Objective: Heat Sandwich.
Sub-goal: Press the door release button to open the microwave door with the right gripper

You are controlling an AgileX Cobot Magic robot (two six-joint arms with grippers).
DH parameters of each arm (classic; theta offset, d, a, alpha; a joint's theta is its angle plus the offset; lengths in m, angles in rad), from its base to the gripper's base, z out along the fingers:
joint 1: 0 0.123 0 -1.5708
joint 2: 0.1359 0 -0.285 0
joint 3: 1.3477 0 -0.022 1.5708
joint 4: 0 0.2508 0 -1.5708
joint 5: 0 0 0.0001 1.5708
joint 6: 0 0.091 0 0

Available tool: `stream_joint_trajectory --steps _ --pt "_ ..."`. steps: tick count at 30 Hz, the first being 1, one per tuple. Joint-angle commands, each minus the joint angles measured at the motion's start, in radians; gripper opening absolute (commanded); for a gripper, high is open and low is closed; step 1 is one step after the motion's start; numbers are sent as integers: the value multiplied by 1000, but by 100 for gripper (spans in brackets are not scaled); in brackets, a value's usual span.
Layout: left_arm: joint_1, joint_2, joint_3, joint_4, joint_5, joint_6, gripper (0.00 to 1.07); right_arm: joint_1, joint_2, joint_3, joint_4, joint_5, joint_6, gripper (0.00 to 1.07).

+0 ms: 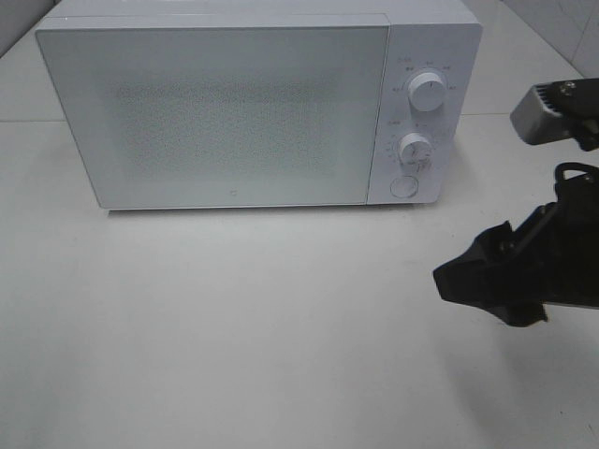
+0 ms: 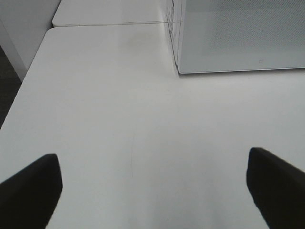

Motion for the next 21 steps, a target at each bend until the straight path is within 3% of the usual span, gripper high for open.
stream_joint_trajectory --steps 1,14,21 --pt "5 -27 3 -4 -8 2 100 -6 -68 -39 -82 137 24 76" --pt "5 -27 3 -4 -8 2 100 -6 -340 -81 -148 486 30 76" --pt "5 -27 3 -4 -8 2 100 -6 -513 -81 -159 577 64 76"
